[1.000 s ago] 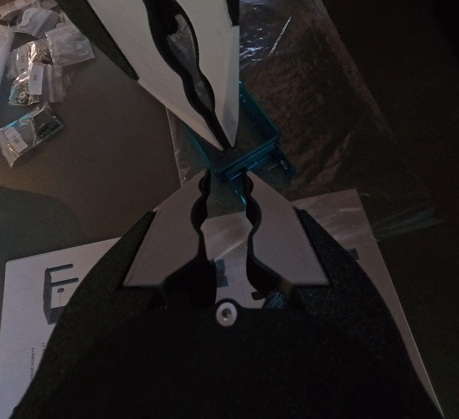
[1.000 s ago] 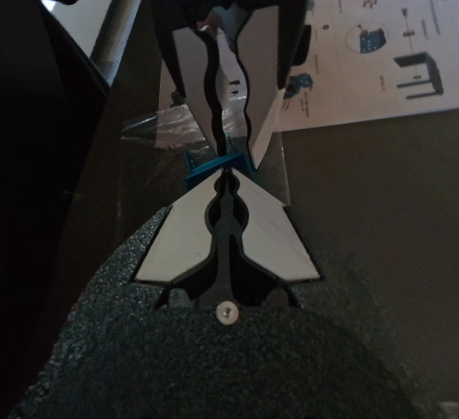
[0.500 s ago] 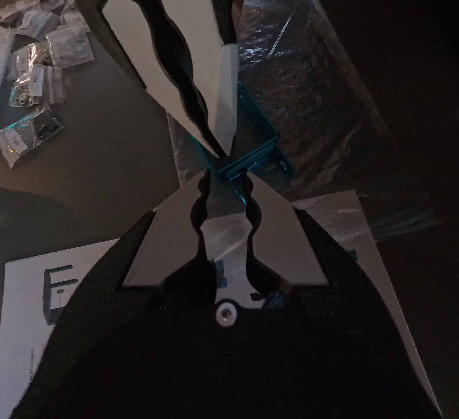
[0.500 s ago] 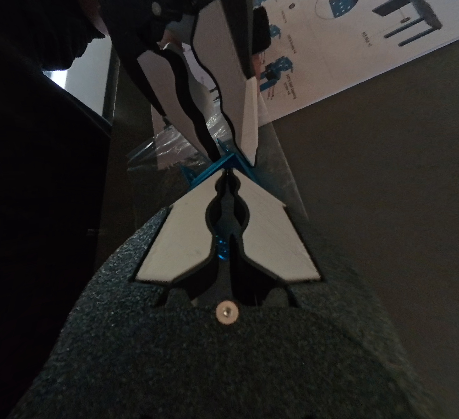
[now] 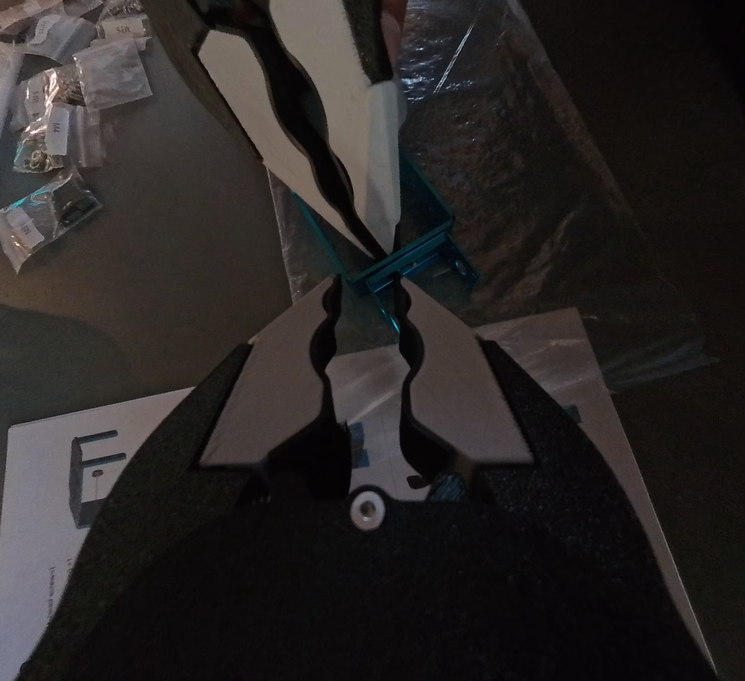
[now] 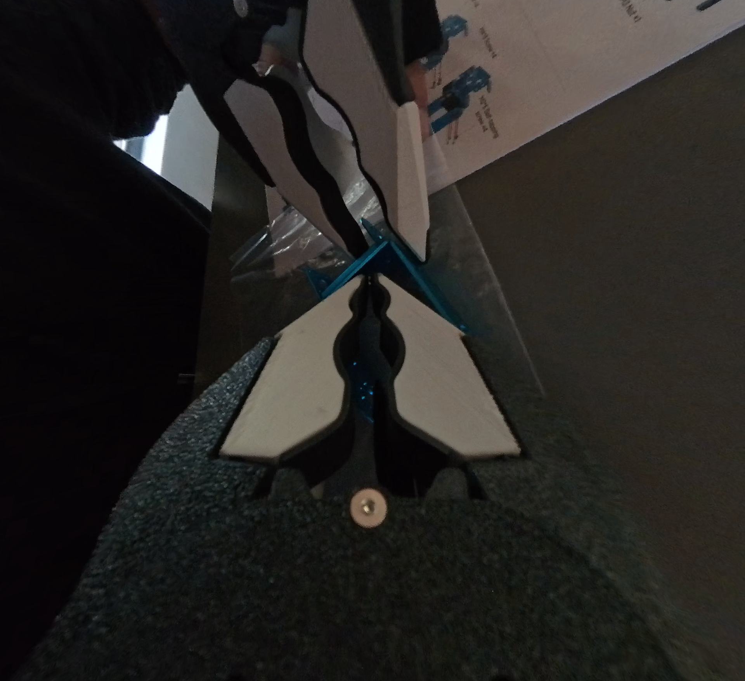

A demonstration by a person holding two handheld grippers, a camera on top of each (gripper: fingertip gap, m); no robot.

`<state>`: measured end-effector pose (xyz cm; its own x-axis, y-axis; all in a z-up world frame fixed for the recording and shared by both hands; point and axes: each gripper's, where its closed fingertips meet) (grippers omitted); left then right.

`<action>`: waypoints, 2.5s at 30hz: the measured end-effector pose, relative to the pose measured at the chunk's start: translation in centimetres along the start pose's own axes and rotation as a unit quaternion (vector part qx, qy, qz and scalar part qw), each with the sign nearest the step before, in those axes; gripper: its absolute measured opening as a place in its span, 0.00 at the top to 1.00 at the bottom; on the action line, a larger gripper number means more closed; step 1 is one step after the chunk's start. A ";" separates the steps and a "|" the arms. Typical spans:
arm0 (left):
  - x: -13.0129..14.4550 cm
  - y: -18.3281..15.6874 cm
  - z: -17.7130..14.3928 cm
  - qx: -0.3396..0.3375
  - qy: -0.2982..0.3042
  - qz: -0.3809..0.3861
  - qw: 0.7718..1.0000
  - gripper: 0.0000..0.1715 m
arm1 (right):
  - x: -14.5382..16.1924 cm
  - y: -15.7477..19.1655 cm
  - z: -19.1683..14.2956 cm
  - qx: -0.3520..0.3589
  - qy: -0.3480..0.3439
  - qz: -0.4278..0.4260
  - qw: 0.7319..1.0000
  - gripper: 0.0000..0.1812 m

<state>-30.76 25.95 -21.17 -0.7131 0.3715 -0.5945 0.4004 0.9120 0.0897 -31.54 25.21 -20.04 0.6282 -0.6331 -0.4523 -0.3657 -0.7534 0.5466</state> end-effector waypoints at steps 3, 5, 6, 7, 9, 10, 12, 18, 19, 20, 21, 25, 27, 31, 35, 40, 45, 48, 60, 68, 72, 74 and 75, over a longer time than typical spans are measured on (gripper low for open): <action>0.0 0.0 0.0 -0.001 0.001 0.001 1.000 0.85 | 0.0 0.2 -0.1 -0.022 -0.009 0.010 1.000 0.99; 0.0 0.0 0.0 -0.001 0.001 0.001 1.000 0.85 | 0.0 0.4 -0.1 -0.037 -0.010 0.014 0.999 1.00; 0.0 0.0 0.0 0.000 0.001 0.001 1.000 0.85 | 0.0 0.5 -0.1 -0.043 -0.011 0.014 0.999 1.00; 0.0 0.0 0.0 0.000 0.001 0.001 1.000 0.86 | 0.0 0.5 -0.1 -0.046 -0.011 0.013 0.999 0.99; 0.0 -0.1 0.0 0.000 0.001 0.002 1.000 0.85 | 0.0 0.6 -0.1 -0.059 -0.015 0.017 0.998 1.00; 0.0 -0.1 0.0 0.000 0.001 0.002 1.000 0.85 | 0.0 0.6 -0.1 -0.063 -0.015 0.020 0.998 0.98; 0.0 -0.1 0.0 0.000 0.001 0.002 1.000 0.85 | 0.0 0.6 -0.2 -0.072 -0.017 0.024 0.997 0.97; 0.0 -0.1 0.0 -0.003 0.002 0.006 1.000 0.85 | 1.3 -0.9 -2.2 0.038 0.025 -0.080 0.996 0.92; 0.0 -0.1 0.0 -0.002 0.002 0.007 1.000 0.85 | 1.6 -1.2 -2.4 0.070 0.035 -0.111 0.991 0.92; 0.1 -0.2 0.0 -0.002 0.003 0.007 1.000 0.85 | 1.8 -0.7 -2.4 0.074 0.045 -0.139 0.987 0.92; 0.1 -0.2 0.0 -0.001 0.004 0.007 1.000 0.85 | 1.7 -0.2 -2.3 0.075 0.047 -0.161 0.983 0.93; 0.5 0.1 -0.2 -0.004 0.010 0.006 1.000 0.85 | 1.2 0.2 -1.5 0.108 0.075 -0.250 0.959 0.94; 0.5 0.3 -0.6 -0.004 0.006 0.000 1.000 0.84 | 1.0 -0.3 -1.1 0.138 0.103 -0.285 0.943 0.94; 0.3 0.3 -1.4 0.021 -0.012 -0.020 1.000 0.84 | 1.6 -0.9 0.2 0.146 0.142 -0.309 0.929 0.94; 0.6 0.0 -1.8 0.038 -0.010 -0.023 0.999 0.84 | 1.7 -0.7 0.7 0.130 0.142 -0.298 0.935 0.95; 0.8 -0.4 -1.2 0.040 0.002 -0.017 0.999 0.84 | 1.6 -0.5 0.9 0.129 0.143 -0.296 0.936 0.96; 0.5 -0.8 -0.6 0.042 0.004 -0.015 0.999 0.83 | 1.3 -0.7 1.0 0.134 0.150 -0.295 0.934 0.96; 0.5 -0.7 -0.6 0.040 0.004 -0.015 0.999 0.83 | 1.4 -0.7 1.0 0.128 0.155 -0.287 0.937 0.98; 0.7 -0.1 -1.6 0.038 0.001 -0.030 0.999 0.82 | 3.7 -2.6 -4.2 0.171 0.121 -0.223 0.952 1.00; 0.9 -0.3 -1.5 0.050 0.005 -0.035 0.998 0.82 | 2.2 -0.2 -1.6 0.139 0.118 -0.257 0.949 0.93; 0.9 -0.5 -1.2 0.056 0.006 -0.036 0.998 0.82 | 1.5 -0.4 -0.3 0.139 0.161 -0.282 0.935 0.95; 1.0 -0.6 -1.1 0.057 0.009 -0.034 0.998 0.82 | 1.6 -1.0 0.0 0.144 0.181 -0.288 0.929 0.96; 1.0 -0.7 -1.1 0.057 0.009 -0.033 0.998 0.82 | 1.6 -1.2 0.1 0.148 0.184 -0.290 0.927 0.96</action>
<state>-32.37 25.89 -20.94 -0.7499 0.3160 -0.5812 0.4149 0.9089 -0.0411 -30.16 25.09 -21.50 0.9502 -0.0424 -0.3087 -0.0302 -0.9986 0.0444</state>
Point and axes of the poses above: each gripper's, where its closed fingertips meet, z out along the fingers, x out of its underside, y = z × x across the jaws, and after that the axes turned 11 degrees about y, right-handed
